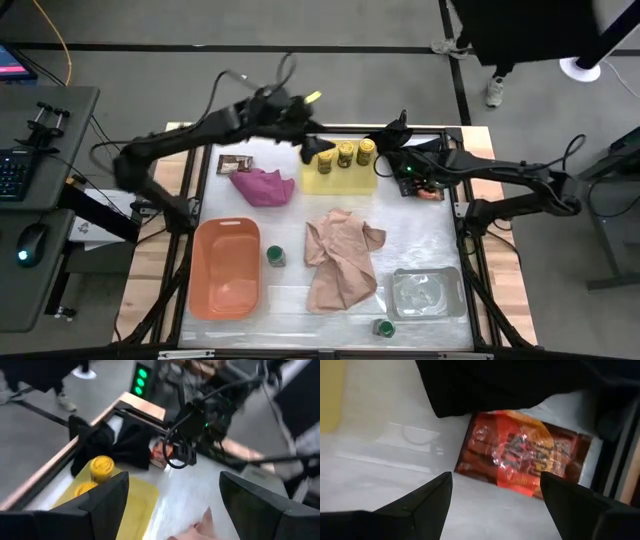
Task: Sort spices by type
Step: Put the right orange spice pack into the orange bin
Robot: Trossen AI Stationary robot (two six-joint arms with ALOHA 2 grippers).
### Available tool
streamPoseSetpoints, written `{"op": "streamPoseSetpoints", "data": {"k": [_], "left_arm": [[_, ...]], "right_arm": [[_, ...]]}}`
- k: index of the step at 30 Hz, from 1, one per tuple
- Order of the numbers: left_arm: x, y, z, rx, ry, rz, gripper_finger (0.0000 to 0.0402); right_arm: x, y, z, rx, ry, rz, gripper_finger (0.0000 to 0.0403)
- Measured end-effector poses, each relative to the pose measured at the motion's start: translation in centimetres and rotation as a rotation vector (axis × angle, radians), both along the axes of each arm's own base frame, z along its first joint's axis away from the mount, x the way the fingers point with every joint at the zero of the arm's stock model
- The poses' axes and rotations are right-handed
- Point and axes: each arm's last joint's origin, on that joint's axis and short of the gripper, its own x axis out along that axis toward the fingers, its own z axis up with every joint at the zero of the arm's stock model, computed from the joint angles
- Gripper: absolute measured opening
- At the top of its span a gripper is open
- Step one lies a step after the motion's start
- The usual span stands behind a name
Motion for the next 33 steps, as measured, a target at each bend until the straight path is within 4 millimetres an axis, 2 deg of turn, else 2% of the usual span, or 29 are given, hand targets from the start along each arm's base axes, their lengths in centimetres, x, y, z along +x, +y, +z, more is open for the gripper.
{"op": "streamPoseSetpoints", "data": {"k": [3, 6, 10, 13, 19, 24, 29, 33], "left_arm": [[-3.0, -1.7, -1.7, -0.081, -0.117, 0.092, 0.0296], [-5.7, -3.5, -2.3, -0.088, -0.196, 0.167, 0.0296], [-8.3, -5.4, -2.8, -0.065, -0.170, 0.221, 0.0296], [-9.5, -6.6, -2.3, -0.050, -0.160, 0.230, 0.0296], [-10.6, -7.7, -1.5, -0.019, -0.173, 0.201, 0.0296], [-10.6, -8.1, -1.7, -0.012, -0.147, 0.182, 0.0296], [-10.6, -8.1, -2.0, -0.014, -0.127, 0.179, 0.0296], [-10.6, -8.2, -1.9, -0.019, -0.128, 0.167, 0.0296]], "right_arm": [[0.5, -0.7, -0.7, 0.002, 0.011, 0.021, 0.0295], [0.9, -1.3, -1.4, 0.009, 0.029, 0.035, 0.0295], [1.0, -2.0, -2.4, 0.040, 0.079, 0.024, 0.0295], [1.2, -2.4, -2.9, 0.046, 0.086, 0.016, 0.0293], [1.5, -2.6, -2.9, 0.044, 0.040, -0.019, 0.0264], [1.7, -2.7, -2.9, 0.041, 0.004, -0.093, 0.0245], [2.2, -3.0, -2.9, 0.016, -0.074, -0.195, 0.0243], [2.0, -2.9, -2.9, 0.016, -0.074, -0.275, 0.0243]]}}
